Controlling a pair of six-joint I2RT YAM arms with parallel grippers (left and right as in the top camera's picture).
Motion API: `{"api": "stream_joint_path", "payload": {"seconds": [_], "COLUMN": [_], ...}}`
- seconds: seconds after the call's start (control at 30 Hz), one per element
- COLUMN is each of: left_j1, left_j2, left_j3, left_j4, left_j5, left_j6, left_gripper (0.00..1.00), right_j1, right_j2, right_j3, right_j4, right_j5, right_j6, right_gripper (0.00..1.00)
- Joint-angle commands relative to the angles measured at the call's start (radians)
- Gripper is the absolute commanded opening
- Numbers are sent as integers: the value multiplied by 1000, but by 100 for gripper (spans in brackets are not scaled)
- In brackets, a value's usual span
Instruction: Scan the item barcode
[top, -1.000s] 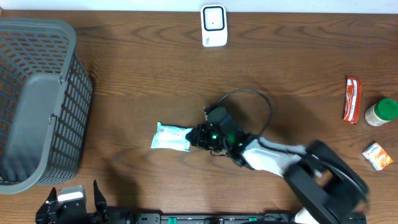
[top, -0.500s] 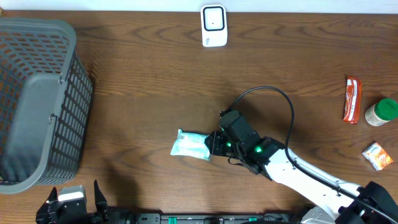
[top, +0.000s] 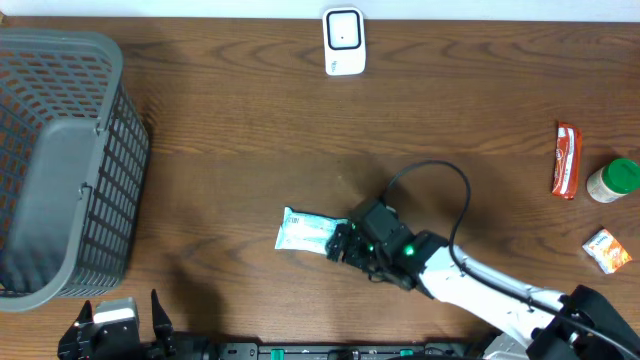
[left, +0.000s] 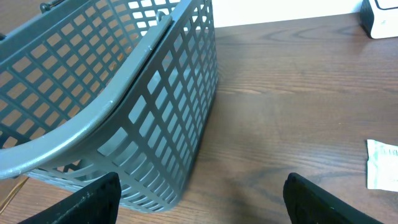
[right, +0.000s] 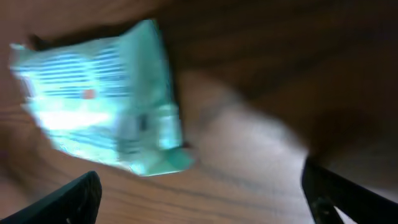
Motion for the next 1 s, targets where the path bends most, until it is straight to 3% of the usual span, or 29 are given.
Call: {"api": "stream_joint_path", "payload": {"seconds": [0.0,0.2,0.5,0.97], "left_j1": [3,3,3,3], "left_j2": [-7,-7,-7,-7], "left_j3": [2,2,2,2], "left_j4": [2,1,1,1], "left_j5": [4,4,4,4], "left_j6": [2,2,2,2], "left_gripper": [84,84,84,84], "right_j1": [40,74,90,156], "right_j2": [13,63,157,157], "right_j3": [-65,-137,-148,-172], "right_j4": [71,163,177,159], "right_j5": [14,58,-67,59], "right_j6": [179,383,506,787], "right_gripper": [99,99,99,99]}}
